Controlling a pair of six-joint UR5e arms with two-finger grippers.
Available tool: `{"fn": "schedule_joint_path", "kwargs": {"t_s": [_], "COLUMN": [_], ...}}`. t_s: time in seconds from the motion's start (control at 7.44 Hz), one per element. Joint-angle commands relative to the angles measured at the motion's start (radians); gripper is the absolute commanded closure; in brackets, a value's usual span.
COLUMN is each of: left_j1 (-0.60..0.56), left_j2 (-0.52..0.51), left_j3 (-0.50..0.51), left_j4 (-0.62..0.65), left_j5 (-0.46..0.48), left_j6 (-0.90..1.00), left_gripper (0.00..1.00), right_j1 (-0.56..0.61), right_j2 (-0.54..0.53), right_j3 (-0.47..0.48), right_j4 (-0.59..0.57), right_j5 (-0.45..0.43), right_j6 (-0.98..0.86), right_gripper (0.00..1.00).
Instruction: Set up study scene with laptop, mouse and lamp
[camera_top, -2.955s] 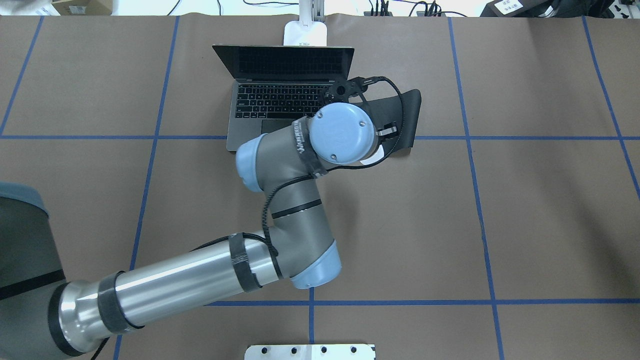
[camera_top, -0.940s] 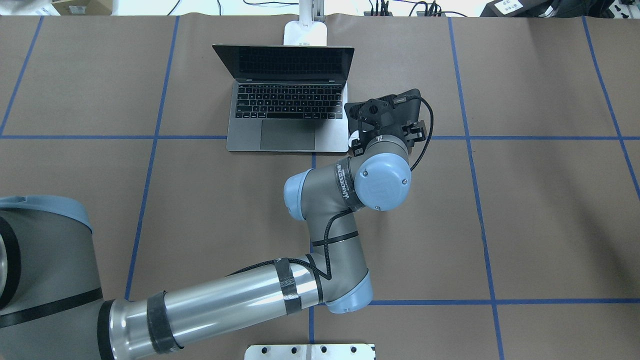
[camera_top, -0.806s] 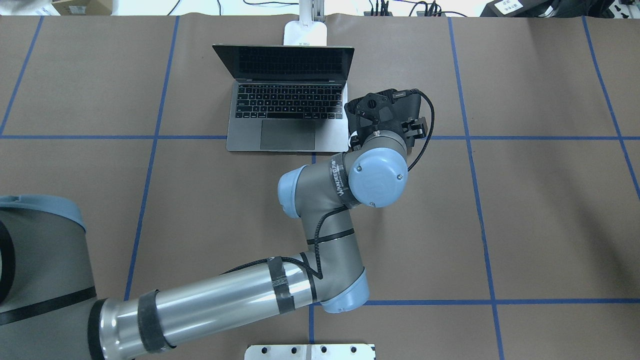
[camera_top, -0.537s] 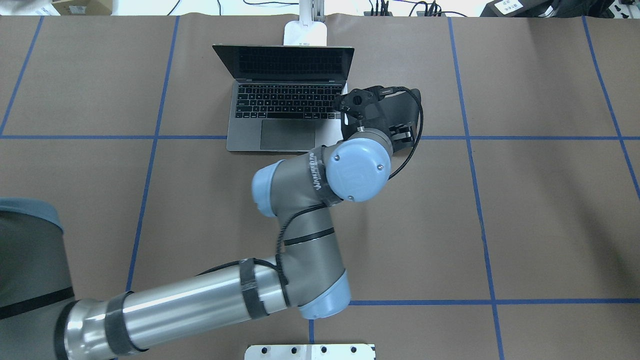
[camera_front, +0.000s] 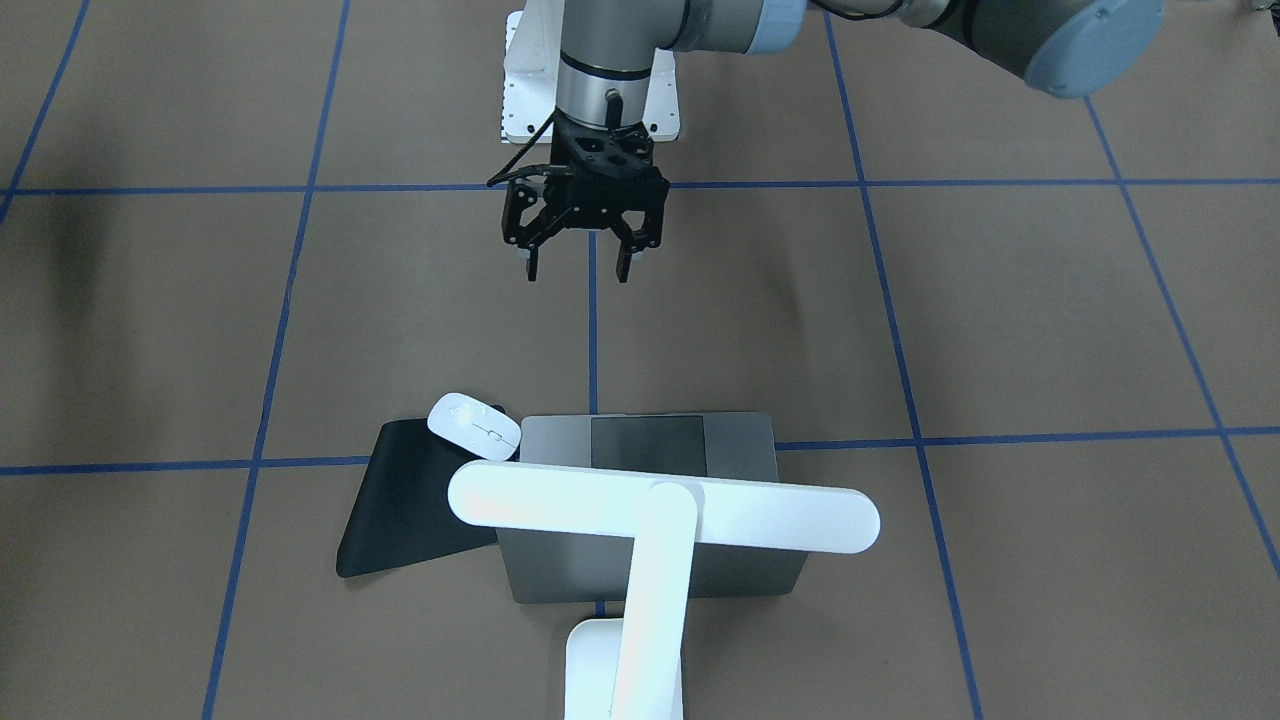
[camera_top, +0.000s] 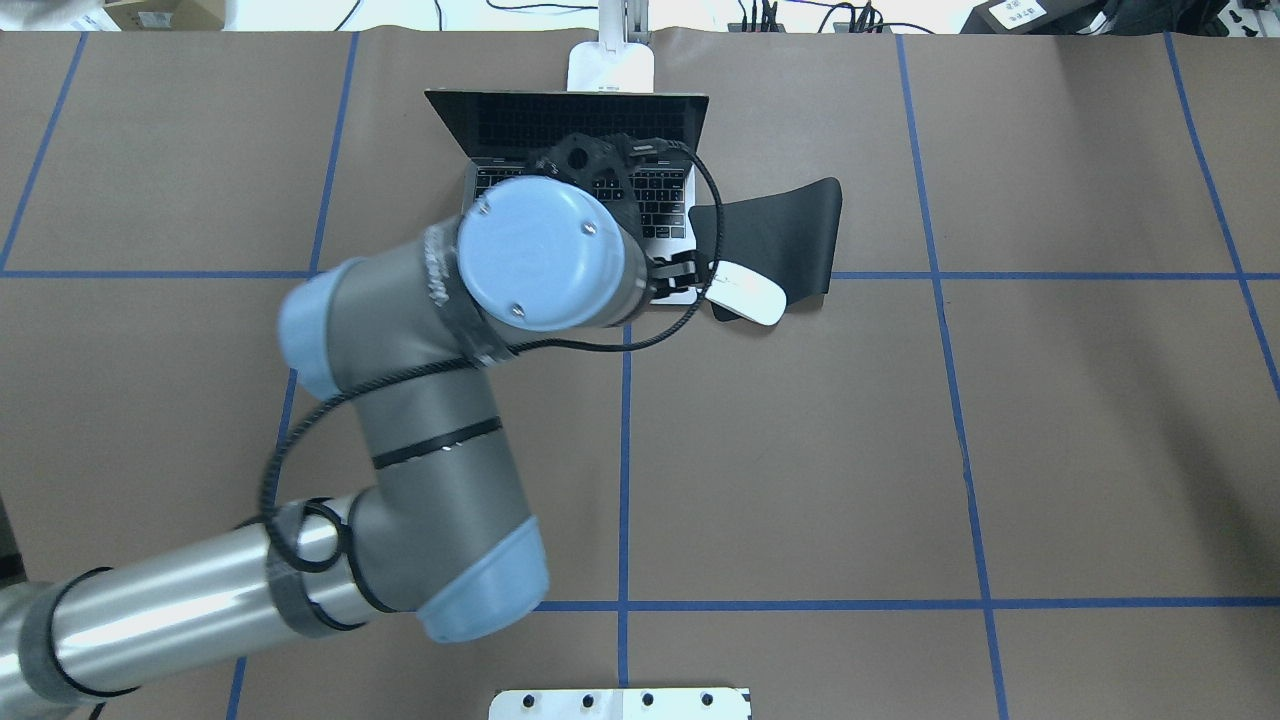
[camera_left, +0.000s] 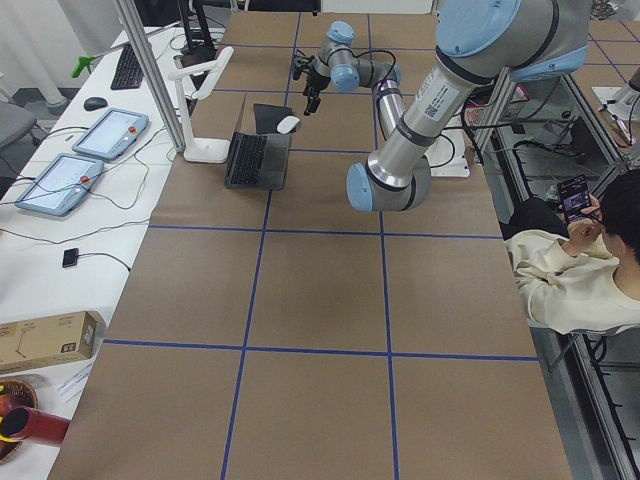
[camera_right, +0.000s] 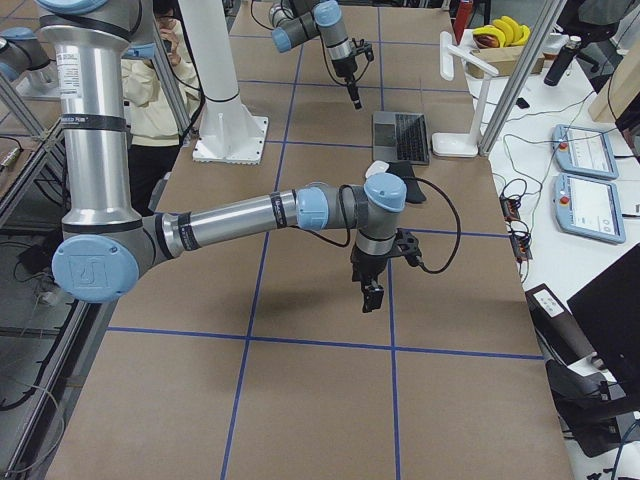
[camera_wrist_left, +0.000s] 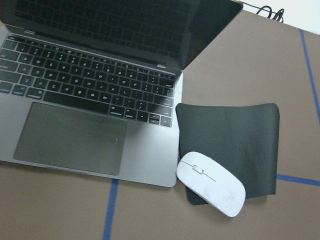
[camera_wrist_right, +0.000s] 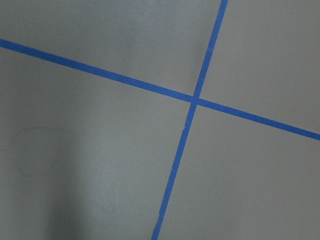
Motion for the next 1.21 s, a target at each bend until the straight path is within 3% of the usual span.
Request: {"fn": "schedule_joint_path", "kwargs": {"t_s": [0.0, 0.54, 0.67, 1.07], "left_j1": [-0.098, -0.380, -0.466, -0.696], "left_j2": [0.121, 0.347, 0.368, 0.407], "left_j3": [-0.112, -0.097, -0.047, 0.131], "left_j4": [0.112, 0.115, 0.115, 0.112], "left_j5": [-0.135, -0.413, -0.477, -0.608], "left_j6": [0.131, 0.518, 0.626, 0.977], "left_gripper": [0.01, 0.01, 0.01, 0.01], "right_j1": [0.010, 0.028, 0.040, 0.056], "right_j2": [0.000, 0.008, 0.007, -0.004], "right_j3": [-0.029, -0.032, -0.050, -0.072], "right_j4": [0.002, 0.000, 0.000, 0.012], "right_j5": [0.008, 0.050, 0.092, 0.084], "right_j6": [-0.002, -0.002, -0.004, -0.007], "right_gripper": [0.00, 0.00, 0.00, 0.00]}}
